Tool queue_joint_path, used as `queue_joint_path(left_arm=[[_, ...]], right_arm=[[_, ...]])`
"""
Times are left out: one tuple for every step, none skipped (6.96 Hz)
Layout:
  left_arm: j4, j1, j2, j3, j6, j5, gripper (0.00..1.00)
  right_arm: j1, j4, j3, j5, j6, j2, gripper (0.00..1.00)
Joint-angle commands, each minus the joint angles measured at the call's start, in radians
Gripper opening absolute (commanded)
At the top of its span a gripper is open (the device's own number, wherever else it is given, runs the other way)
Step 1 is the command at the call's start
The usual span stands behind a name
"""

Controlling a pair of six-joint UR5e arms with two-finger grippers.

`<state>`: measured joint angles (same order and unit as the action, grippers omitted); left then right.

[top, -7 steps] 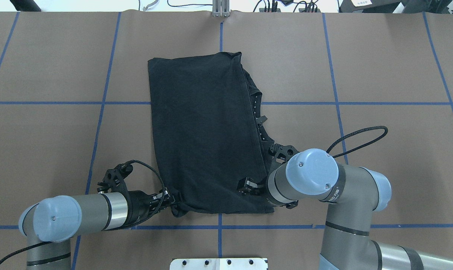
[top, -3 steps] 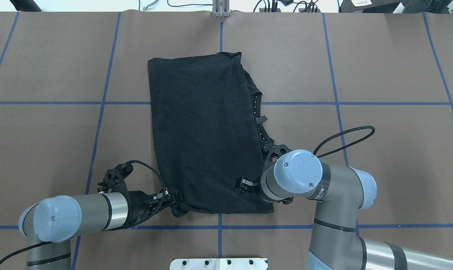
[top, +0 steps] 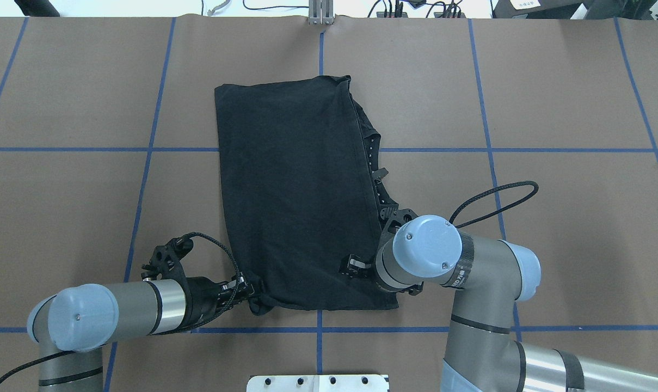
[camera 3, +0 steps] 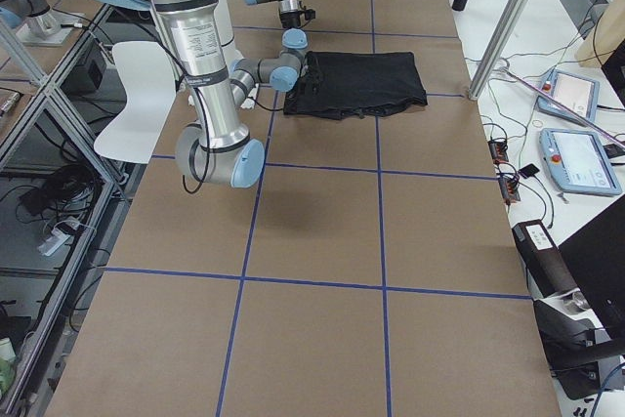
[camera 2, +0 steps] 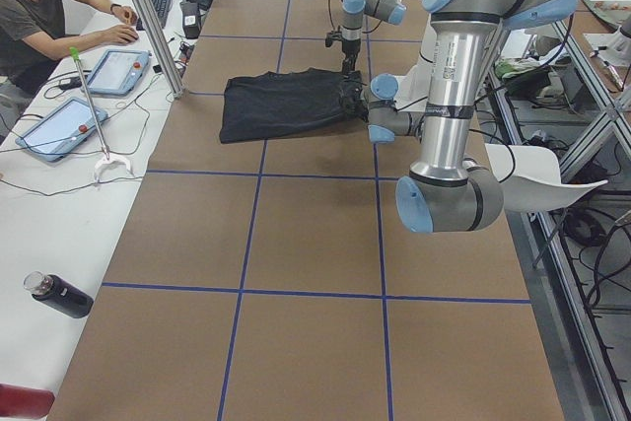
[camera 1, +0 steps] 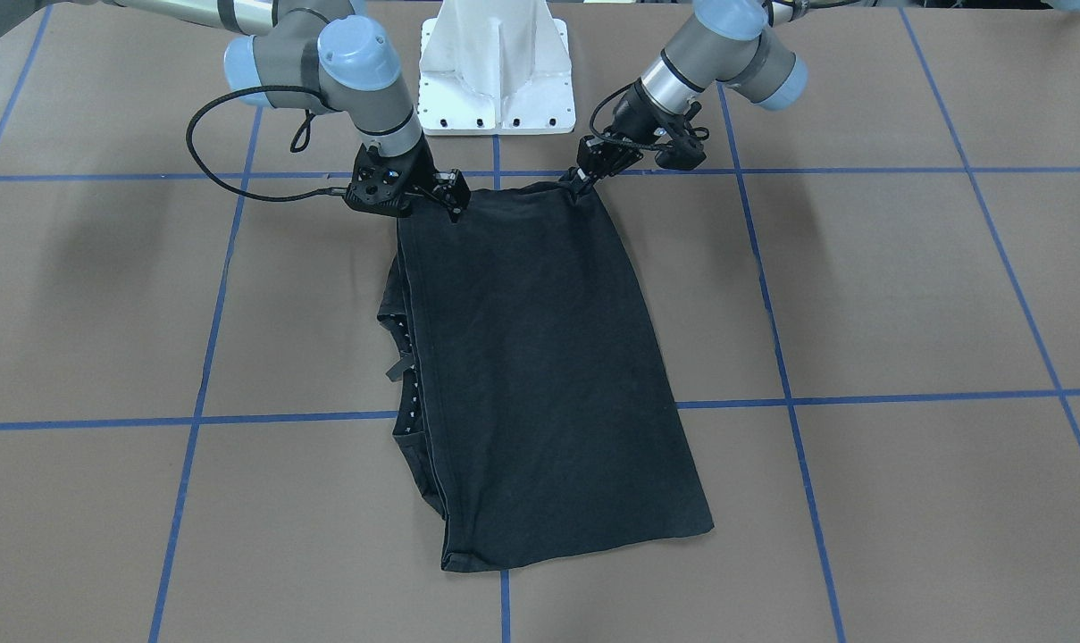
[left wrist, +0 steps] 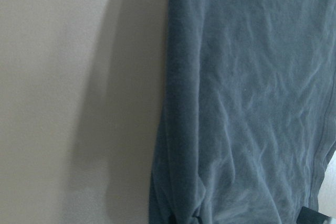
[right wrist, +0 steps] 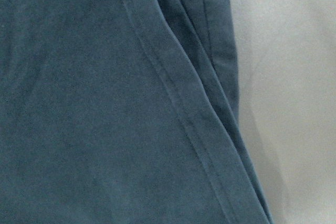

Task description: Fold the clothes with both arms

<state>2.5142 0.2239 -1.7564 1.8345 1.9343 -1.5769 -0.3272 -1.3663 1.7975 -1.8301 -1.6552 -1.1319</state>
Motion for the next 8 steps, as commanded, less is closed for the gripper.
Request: queue_joint_path(left_arm=[[0.000, 0.000, 0.000, 0.000, 0.000, 0.000, 0.00], [0.000, 0.000, 0.000, 0.000, 0.000, 0.000, 0.00], [0.000, 0.000, 0.000, -0.001, 0.000, 0.000, 0.00], [0.000, 0.000, 0.000, 0.000, 0.000, 0.000, 0.00], [0.000, 0.000, 0.000, 0.000, 0.000, 0.000, 0.00], [0.000, 0.000, 0.000, 0.000, 0.000, 0.001, 0.00], [0.000, 0.000, 0.000, 0.000, 0.000, 0.000, 0.00], [0.000, 0.000, 0.000, 0.000, 0.000, 0.000, 0.00]], right_arm=[[0.000, 0.000, 0.005, -0.003, 0.000, -0.006, 1.00], [0.008, 0.000, 0.003, -0.003, 0.000, -0.006, 1.00], [0.017, 0.000, 0.003, -0.003, 0.000, -0.009, 1.00], [0.023, 0.000, 0.003, -0.003, -0.001, -0.015, 1.00], [0.023, -0.005, 0.005, -0.005, -0.001, -0.017, 1.00], [0.023, -0.008, 0.005, -0.005, -0.001, -0.017, 1.00], [0.025, -0.008, 0.002, -0.005, -0.001, -0.016, 1.00], [0.025, -0.008, 0.000, -0.008, -0.001, -0.016, 1.00]])
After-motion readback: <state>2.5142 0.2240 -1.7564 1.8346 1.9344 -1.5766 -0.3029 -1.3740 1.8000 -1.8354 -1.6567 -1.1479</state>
